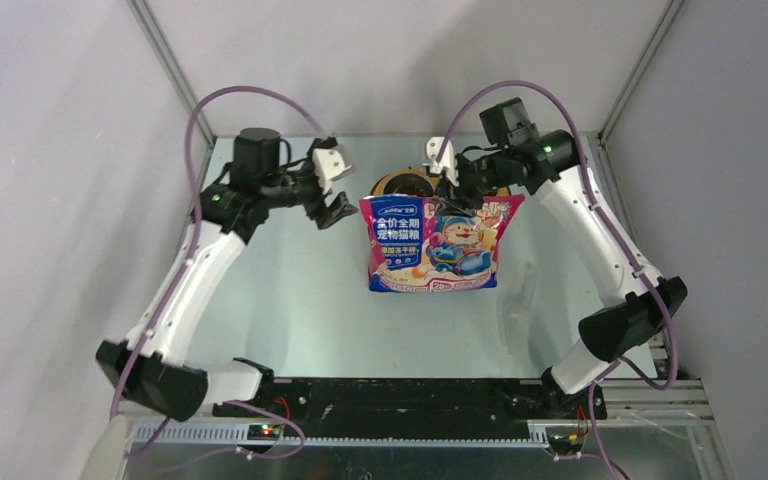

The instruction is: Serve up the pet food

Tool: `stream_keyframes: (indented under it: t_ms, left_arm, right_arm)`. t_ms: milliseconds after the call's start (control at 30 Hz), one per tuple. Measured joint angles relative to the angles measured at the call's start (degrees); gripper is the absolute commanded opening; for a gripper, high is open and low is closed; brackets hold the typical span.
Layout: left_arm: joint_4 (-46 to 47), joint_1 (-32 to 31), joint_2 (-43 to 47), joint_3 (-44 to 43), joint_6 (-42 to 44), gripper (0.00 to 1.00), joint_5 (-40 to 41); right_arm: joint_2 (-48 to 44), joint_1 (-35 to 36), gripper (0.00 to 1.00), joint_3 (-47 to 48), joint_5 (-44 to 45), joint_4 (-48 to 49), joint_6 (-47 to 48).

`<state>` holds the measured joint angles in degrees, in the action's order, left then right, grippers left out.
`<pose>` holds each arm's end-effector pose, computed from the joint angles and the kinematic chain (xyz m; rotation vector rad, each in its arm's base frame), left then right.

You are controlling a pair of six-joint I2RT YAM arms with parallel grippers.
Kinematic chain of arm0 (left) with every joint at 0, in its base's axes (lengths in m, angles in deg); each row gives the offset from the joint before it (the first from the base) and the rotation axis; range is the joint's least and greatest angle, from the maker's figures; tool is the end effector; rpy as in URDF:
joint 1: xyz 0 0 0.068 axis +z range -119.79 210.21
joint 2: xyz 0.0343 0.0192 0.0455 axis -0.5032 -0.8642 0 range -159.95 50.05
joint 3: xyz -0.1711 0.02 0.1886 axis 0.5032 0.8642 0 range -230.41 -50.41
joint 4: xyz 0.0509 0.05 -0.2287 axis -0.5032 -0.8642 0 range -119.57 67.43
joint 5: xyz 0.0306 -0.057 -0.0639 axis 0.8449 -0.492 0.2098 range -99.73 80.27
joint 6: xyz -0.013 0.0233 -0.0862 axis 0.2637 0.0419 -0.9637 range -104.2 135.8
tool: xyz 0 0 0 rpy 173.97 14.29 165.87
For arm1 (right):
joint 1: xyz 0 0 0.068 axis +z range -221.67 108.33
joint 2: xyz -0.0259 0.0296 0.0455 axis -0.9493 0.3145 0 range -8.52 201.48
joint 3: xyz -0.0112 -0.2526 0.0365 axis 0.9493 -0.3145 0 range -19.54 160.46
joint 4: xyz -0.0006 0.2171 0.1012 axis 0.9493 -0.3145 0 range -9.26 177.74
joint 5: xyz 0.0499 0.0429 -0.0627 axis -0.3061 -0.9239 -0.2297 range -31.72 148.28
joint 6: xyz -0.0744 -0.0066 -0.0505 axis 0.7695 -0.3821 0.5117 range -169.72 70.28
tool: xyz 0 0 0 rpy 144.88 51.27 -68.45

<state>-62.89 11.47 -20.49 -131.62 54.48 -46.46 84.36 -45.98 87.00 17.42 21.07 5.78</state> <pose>0.2355 -0.1308 0.3768 1.2796 1.5449 -0.4458 0.2606 0.1839 0.3621 -1.6975 1.5447 0.6238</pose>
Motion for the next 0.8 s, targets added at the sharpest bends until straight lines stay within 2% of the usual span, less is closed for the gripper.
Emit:
stream_keyframes:
  t_ms: [100, 233, 433, 500, 600, 667, 767, 800]
  left_arm:
    - [3.7, -1.9, -5.3, 0.0, -2.8, 0.73, -0.8]
    - [4.2, -3.7, -10.5, 0.0, -3.4, 0.65, -2.7]
    - [4.1, -6.1, -12.9, -0.2, -3.4, 0.45, -4.7]
    - [3.8, -6.6, -13.5, -1.5, -3.6, 0.44, -5.3]
    - [4.0, -6.9, -14.3, -3.0, -4.0, 0.55, -5.7]
    - [4.2, -7.0, -14.3, -3.0, -4.4, 0.57, -6.0]
    - [5.4, -7.2, -14.3, -2.9, -5.4, 0.47, -6.0]
    - [5.6, -7.4, -14.3, -2.9, -5.7, 0.38, -6.0]
  right_arm:
    - [0.7, 1.5, 0.42, 0.2, 0.9, 2.3, -1.8]
    - [3.3, 2.6, 0.33, 1.1, 1.9, 4.3, -3.9]
    - [6.4, 3.8, 0.17, 1.4, 3.1, 5.0, -5.5]
    - [6.5, 4.0, 0.17, 1.5, 3.5, 4.7, -5.7]
    - [6.5, 4.3, 0.24, 2.4, 4.1, 4.0, -6.0]
    - [6.5, 4.4, 0.27, 3.0, 4.6, 4.0, -6.2]
    - [6.5, 4.7, 0.24, 3.7, 5.2, 4.2, -7.1]
    - [6.5, 4.8, 0.22, 3.8, 5.4, 4.4, -7.3]
